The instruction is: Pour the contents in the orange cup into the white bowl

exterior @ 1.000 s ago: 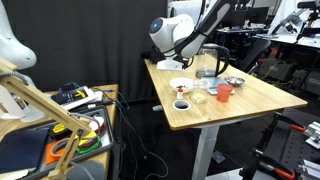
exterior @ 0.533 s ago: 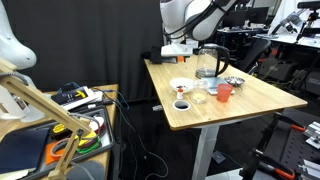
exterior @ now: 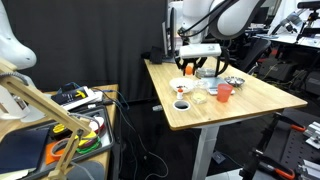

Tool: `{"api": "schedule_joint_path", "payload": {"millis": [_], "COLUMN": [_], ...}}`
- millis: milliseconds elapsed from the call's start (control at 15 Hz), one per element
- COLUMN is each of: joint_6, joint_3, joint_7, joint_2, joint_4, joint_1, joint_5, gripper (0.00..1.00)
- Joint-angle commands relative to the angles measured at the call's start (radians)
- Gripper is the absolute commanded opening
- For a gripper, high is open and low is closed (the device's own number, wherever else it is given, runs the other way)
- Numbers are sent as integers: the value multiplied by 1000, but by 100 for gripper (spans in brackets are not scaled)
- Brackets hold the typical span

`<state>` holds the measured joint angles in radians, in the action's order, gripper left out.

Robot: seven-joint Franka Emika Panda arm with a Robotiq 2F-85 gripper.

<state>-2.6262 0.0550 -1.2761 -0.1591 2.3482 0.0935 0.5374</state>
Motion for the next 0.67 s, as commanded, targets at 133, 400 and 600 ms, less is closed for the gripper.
{"api": "schedule_joint_path", "payload": {"millis": [133, 400, 600], "joint_6": [-83, 9, 91], "joint_3": [162, 336, 210], "joint_7": [421, 715, 887], "joint_2": [53, 8, 9], "joint_4": [169, 165, 151], "joint_1": [-84, -177, -107], "joint_5": [-370, -619, -704], "gripper": [17, 17, 17]}}
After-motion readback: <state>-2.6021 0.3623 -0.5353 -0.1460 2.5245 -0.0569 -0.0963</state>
